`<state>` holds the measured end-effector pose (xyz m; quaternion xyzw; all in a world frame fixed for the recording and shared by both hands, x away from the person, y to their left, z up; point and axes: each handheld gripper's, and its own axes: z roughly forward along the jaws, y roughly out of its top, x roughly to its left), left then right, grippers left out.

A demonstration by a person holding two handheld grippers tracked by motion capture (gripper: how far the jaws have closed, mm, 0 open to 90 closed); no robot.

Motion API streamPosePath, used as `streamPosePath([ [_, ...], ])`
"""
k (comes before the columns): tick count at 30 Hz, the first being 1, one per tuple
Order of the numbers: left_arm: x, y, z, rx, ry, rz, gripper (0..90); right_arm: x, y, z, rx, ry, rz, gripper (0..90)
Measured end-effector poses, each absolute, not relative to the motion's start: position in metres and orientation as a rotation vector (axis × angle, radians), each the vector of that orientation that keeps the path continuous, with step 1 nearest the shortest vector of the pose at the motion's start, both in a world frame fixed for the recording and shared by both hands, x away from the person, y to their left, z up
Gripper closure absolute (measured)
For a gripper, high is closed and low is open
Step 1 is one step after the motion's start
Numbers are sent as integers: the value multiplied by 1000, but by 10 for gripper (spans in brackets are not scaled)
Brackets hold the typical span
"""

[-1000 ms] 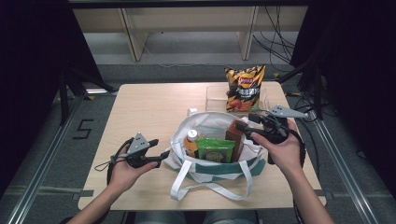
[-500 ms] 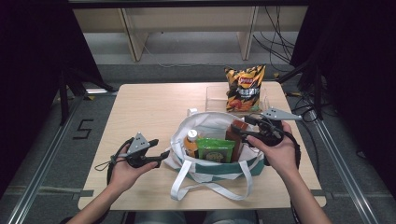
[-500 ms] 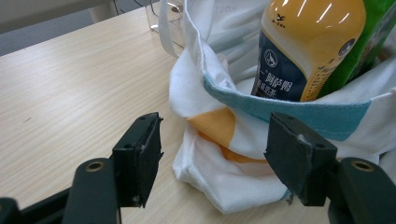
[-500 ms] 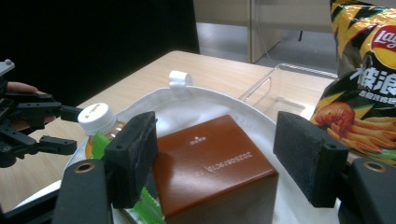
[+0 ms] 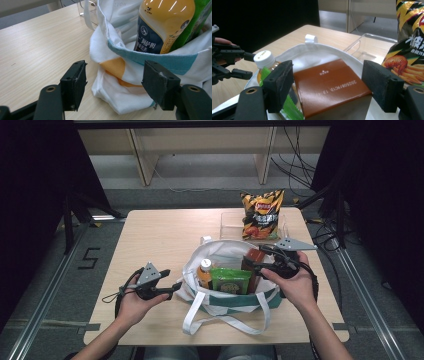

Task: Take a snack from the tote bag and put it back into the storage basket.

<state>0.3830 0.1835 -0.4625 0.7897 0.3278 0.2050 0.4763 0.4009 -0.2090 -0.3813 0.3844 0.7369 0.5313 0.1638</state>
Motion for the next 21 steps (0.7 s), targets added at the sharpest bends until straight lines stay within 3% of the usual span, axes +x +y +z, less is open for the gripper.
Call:
streamPosePath([
  [21, 384, 184, -463, 1934, 800, 503, 352, 403, -206, -404, 1072, 2141, 1478, 261],
])
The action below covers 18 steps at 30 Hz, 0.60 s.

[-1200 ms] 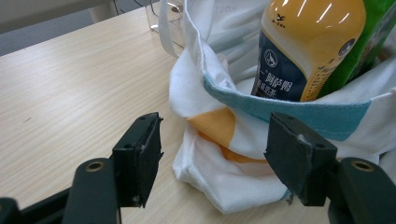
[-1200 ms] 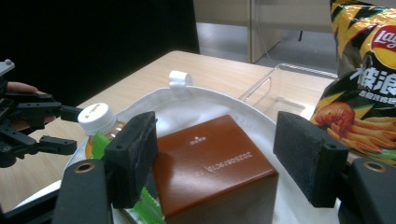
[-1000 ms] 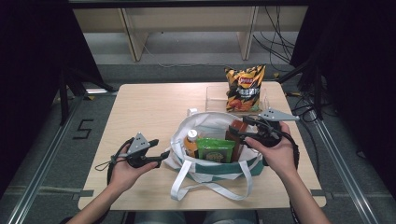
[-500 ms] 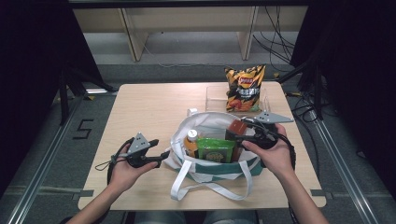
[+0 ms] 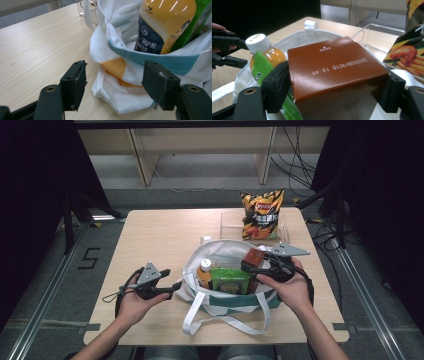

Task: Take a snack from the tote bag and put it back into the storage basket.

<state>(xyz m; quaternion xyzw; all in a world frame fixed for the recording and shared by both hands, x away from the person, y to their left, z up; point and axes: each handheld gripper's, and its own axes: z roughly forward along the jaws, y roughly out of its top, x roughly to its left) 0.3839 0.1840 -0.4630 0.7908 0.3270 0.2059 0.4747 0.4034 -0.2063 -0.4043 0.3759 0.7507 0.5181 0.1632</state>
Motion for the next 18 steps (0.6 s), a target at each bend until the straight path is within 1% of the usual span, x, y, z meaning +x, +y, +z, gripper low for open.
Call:
streamPosePath([
  [2, 384, 184, -463, 1932, 804, 502, 353, 403, -207, -405, 1048, 2125, 1494, 270],
  [3, 384, 184, -463, 1935, 798, 502, 353, 404, -208, -405, 1031, 2137, 1481, 325],
  [4, 383, 183, -464, 1934, 806, 499, 352, 402, -207, -405, 1065, 2145, 1505, 346],
  [7, 383, 183, -464, 1936, 801, 493, 352, 403, -208, -405, 1019, 2145, 1498, 349],
  [14, 383, 183, -464, 1935, 799, 490, 353, 399, -208, -402, 1041, 2142, 1471, 368],
  [18, 384, 183, -464, 1937, 800, 490, 353, 401, -210, -400, 967, 2105, 1440, 374],
])
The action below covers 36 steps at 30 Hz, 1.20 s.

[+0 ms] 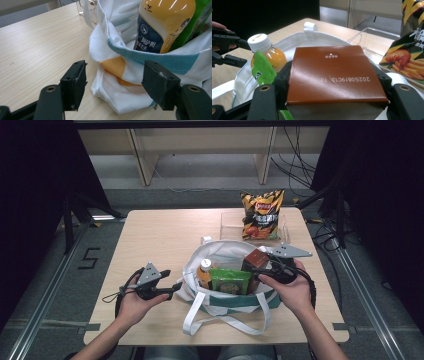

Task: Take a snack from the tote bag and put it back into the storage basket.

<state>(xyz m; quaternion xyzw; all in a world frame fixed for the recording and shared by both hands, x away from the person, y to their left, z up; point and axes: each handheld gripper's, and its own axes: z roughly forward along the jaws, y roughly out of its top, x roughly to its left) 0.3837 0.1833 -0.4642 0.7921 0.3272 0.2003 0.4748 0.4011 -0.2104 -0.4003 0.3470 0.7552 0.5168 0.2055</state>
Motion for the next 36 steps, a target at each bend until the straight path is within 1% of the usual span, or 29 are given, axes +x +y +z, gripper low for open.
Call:
streamPosePath([
  [21, 383, 182, -465, 1934, 801, 491, 352, 390, -217, -371, 1011, 2031, 1500, 379],
  [36, 383, 180, -465, 1938, 794, 491, 353, 388, -224, -359, 1036, 1990, 1535, 379],
])
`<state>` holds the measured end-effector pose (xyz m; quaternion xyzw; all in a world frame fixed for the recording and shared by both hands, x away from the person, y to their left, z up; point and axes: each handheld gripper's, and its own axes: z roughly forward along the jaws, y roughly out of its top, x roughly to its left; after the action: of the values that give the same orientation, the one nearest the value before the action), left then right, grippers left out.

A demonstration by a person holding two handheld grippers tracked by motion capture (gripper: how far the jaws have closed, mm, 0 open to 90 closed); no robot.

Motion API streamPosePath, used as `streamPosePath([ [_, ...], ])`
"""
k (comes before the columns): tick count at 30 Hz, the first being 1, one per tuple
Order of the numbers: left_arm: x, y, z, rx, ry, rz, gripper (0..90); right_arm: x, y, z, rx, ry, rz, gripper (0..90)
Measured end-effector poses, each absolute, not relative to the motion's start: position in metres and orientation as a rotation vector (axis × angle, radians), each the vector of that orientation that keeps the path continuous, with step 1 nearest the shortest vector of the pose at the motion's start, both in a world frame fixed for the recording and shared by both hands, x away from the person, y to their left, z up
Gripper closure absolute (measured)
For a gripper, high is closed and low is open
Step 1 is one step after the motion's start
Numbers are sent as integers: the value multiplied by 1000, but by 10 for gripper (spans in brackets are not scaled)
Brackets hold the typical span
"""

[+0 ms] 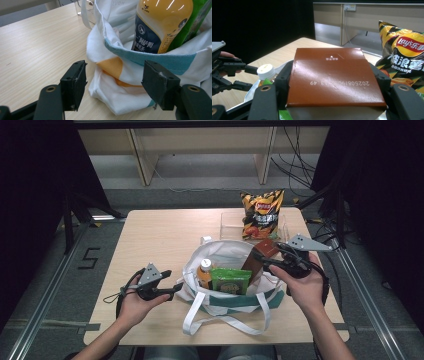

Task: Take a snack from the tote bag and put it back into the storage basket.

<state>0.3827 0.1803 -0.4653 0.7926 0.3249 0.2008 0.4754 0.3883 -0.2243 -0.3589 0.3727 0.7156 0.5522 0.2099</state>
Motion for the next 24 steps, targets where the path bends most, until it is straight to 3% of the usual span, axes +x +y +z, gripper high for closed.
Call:
streamPosePath([
  [24, 383, 183, -464, 1920, 808, 500, 351, 387, -234, -332, 1010, 1939, 1567, 379],
])
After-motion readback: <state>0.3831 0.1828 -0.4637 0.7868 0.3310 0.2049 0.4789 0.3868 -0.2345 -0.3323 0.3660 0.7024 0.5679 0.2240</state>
